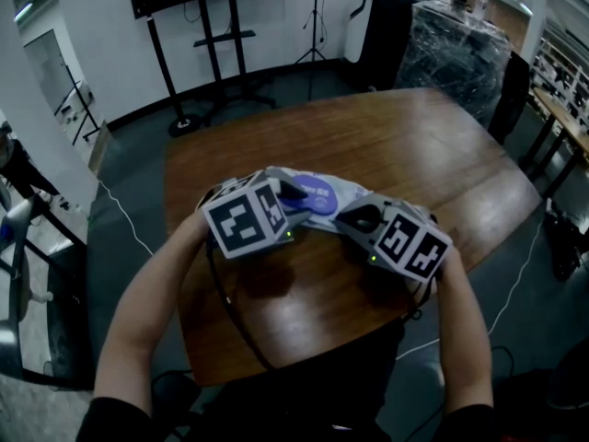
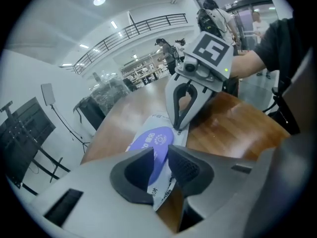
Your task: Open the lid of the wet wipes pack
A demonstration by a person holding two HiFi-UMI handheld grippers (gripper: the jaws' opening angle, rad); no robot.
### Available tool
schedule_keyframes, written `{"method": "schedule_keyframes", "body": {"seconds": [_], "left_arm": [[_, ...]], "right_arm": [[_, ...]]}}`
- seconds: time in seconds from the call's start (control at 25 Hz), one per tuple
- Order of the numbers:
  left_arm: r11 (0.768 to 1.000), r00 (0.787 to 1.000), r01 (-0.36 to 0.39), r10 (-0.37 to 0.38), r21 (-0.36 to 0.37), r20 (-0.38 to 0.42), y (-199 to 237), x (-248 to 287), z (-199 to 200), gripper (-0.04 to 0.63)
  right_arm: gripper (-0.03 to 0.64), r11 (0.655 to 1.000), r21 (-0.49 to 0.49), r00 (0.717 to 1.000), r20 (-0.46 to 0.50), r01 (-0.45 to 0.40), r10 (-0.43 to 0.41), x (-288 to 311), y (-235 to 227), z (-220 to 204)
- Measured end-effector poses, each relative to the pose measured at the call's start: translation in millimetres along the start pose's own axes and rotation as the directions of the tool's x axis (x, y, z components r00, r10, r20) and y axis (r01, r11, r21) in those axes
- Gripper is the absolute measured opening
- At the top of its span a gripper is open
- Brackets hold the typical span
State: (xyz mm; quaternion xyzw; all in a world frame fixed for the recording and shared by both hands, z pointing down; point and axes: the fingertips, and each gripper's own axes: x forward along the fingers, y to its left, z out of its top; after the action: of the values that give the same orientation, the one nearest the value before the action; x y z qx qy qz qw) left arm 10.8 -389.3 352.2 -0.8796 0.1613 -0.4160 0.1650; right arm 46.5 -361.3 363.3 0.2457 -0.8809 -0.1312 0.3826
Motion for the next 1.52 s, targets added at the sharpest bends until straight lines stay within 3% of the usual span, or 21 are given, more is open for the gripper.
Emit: {"method": "schedule_keyframes", "body": {"seconds": [0.36,0.44,0.48,0.56,0.6,0.8,1.04,1.2,1.36,1.52], "left_arm": [[0.999,0.999,-0.04,0.04,0.002,0.026,10,1,5,0.087],[0.997,0.996,-0.081,0.081,-0.007,0.045,20,1,9,0.072],[0.992,0.991,-0.123,0.124,-0.016,0.049,30,-1,10,0.006],[0.981,0.98,-0.193,0.194,-0.024,0.047,48,-6,10,0.003],[0.981,0.98,-0.194,0.194,-0.018,0.046,51,-8,11,0.003],[0.988,0.992,-0.126,0.125,0.094,0.012,35,-7,5,0.003],[0.978,0.998,-0.046,0.056,0.205,-0.042,20,1,1,0.005],[0.957,0.996,-0.002,0.027,0.291,-0.081,19,4,1,0.08],[0.944,0.992,0.105,-0.076,0.312,-0.106,8,4,1,0.198],[0.928,0.989,0.095,-0.049,0.361,-0.137,12,10,1,0.198]], "right_arm": [[0.008,1.0,0.017,1.0,-0.002,-0.016,0.016,1,1,0],[0.008,1.0,0.018,1.0,-0.003,-0.02,0.02,1,0,1],[0.007,1.0,0.017,1.0,-0.006,-0.023,0.023,1,0,1],[0.008,1.0,0.017,1.0,-0.007,-0.025,0.025,0,-1,1],[0.008,1.0,0.019,1.0,-0.004,-0.025,0.025,0,-1,1],[0.008,0.999,0.025,1.0,0.003,-0.021,0.021,0,0,2],[0.008,0.999,0.036,1.0,0.012,-0.025,0.025,0,0,1],[0.008,0.999,0.035,0.999,0.013,-0.032,0.032,-1,-2,1],[0.008,0.999,0.038,0.999,0.017,-0.037,0.037,0,0,2],[0.008,0.998,0.041,0.999,0.021,-0.039,0.038,0,0,2]]}}
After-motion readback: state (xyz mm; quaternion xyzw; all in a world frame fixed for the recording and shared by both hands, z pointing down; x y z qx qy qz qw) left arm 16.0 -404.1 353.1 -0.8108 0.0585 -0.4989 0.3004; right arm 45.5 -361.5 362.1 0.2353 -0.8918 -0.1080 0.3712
